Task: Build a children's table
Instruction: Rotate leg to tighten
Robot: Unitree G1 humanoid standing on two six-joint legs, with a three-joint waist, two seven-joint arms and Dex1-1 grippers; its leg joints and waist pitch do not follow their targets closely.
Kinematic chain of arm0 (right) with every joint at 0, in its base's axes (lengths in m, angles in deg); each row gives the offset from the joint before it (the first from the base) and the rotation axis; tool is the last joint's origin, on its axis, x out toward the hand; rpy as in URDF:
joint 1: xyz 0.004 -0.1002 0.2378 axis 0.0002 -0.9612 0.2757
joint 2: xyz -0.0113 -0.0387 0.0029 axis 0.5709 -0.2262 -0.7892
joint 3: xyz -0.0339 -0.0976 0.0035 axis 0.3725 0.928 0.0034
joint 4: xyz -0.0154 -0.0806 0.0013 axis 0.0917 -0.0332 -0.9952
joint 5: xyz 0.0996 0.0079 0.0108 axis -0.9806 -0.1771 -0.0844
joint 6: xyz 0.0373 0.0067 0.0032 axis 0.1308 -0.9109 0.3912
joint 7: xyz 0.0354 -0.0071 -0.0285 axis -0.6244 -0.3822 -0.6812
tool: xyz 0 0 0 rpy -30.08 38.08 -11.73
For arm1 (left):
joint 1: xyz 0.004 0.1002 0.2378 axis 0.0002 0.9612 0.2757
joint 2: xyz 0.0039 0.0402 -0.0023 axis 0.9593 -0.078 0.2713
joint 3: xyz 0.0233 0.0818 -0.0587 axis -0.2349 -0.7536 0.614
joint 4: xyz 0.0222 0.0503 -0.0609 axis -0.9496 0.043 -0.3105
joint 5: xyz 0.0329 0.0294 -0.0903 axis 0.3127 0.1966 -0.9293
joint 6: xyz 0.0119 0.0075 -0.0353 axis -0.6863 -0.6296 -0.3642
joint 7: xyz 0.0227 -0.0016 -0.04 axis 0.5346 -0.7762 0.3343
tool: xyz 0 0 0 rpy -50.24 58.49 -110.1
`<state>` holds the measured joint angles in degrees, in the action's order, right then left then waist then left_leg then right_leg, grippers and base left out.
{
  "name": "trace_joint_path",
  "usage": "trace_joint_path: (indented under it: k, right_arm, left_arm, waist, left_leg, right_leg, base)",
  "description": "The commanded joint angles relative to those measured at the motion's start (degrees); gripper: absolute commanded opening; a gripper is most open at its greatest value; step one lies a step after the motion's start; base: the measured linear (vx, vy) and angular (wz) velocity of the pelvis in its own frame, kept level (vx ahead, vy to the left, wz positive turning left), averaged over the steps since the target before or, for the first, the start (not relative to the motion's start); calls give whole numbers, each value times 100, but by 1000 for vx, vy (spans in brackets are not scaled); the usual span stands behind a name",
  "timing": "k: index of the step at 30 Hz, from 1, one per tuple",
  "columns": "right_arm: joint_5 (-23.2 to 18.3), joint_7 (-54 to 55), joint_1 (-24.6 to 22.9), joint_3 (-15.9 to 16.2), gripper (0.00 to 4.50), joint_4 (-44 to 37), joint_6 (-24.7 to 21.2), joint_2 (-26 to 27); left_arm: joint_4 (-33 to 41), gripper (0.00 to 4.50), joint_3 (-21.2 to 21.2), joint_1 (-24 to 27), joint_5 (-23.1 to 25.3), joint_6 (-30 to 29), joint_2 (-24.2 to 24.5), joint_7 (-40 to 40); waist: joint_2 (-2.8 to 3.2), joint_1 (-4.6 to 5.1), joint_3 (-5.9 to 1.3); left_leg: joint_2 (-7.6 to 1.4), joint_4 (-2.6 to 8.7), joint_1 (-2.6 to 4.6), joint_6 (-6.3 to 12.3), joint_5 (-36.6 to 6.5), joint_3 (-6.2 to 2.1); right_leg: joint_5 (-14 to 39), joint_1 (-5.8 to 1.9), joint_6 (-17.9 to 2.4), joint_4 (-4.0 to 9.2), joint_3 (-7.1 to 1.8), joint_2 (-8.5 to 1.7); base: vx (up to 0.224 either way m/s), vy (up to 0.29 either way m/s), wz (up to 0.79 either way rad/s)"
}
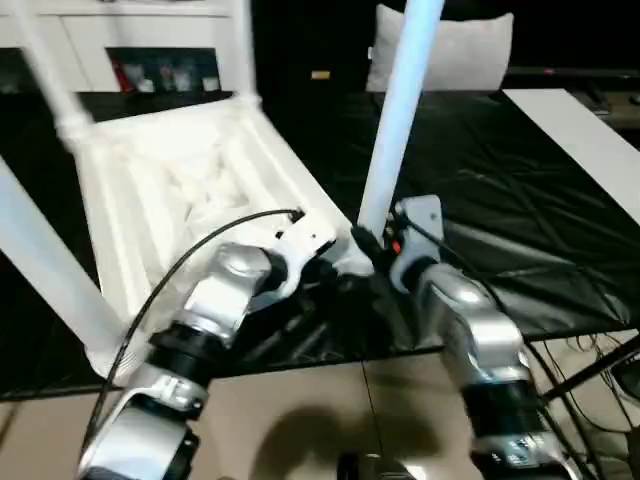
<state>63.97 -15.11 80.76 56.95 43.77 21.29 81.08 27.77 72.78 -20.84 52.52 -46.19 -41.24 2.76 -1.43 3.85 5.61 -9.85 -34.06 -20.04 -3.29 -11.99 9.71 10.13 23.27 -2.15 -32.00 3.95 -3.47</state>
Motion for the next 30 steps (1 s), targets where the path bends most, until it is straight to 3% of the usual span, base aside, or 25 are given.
trace_joint_path:
  k: [1,2,7,11,14,16,18,23,25,30]
  right_arm:
    - [-169,-194,-19,470,228,338,-133,375]
    - [-143,-169,-36,432,228,312,-76,359]
    - [-275,-461,-171,264,281,-30,15,105]
    - [-359,-857,-300,281,314,-301,57,-232]
    - [-507,-1646,-526,334,338,-716,207,-865]
    - [-601,-2295,-643,409,354,-928,319,-1348]
    - [-724,-2846,-725,432,368,-1072,348,-1740]
    - [-930,-3675,-730,407,405,-1129,418,-2293]
    - [-1043,-4276,-684,516,418,-1103,490,-2660]
    - [-1221,-5202,-616,755,431,-1049,618,-3101]
  left_arm:
    - [350,0,-224,-174,-123,48,-368,32]
    - [358,0,-239,-158,-84,53,-327,35]
    - [298,0,-315,-26,-80,357,-17,-166]
    - [261,0,-375,55,-86,618,174,-389]
    - [227,0,-454,189,-177,1007,501,-887]
    - [189,0,-525,236,-238,1248,711,-1262]
    - [154,0,-621,258,-292,1537,905,-1638]
    - [20,0,-887,224,-281,2099,1256,-2305]
    - [-43,0,-1061,193,-329,2489,1460,-2833]
    - [-257,0,-1223,40,-312,2952,1608,-3287]
  waist:
    - [44,-50,-279]
    - [10,-47,-289]
    - [10,-88,-318]
    - [20,-148,-365]
    - [21,-212,-391]
    - [38,-252,-399]
    - [38,-302,-374]
    - [45,-363,-354]
    - [45,-415,-374]
    - [19,-492,-402]
  left_leg:
    - [-296,519,-14,248,-1503,-151]
    - [-294,508,-25,310,-1394,-129]
    - [-286,484,-38,469,-1000,-97]
    - [-287,455,-61,645,-517,-76]
    - [-299,427,-65,873,-173,-70]
    - [-313,412,-49,985,-110,-52]
    - [-321,426,-41,995,-234,-58]
    - [-346,452,12,753,-684,-53]
    - [-360,451,31,680,-593,-50]
    - [-350,420,20,806,-346,-36]
  right_leg:
    - [1935,-246,-989,406,-308,-490]
    - [1878,-256,-1018,399,-312,-489]
    - [1742,-274,-1066,381,-319,-487]
    - [1103,-314,-1224,299,-322,-475]
    - [472,-339,-1360,221,-314,-458]
    - [363,-323,-1437,205,-314,-461]
    - [573,-320,-1447,236,-303,-462]
    - [1232,-290,-1314,298,-314,-466]
    - [1067,-289,-1338,258,-323,-469]
    - [666,-308,-1473,198,-325,-485]
  base:
    - [0,0,0]
    - [0,0,0]
    - [0,0,0]
    - [0,0,0]
    - [0,0,0]
    - [0,0,0]
    - [0,0,0]
    - [0,0,0]
    - [0,0,0]
    - [0,0,0]
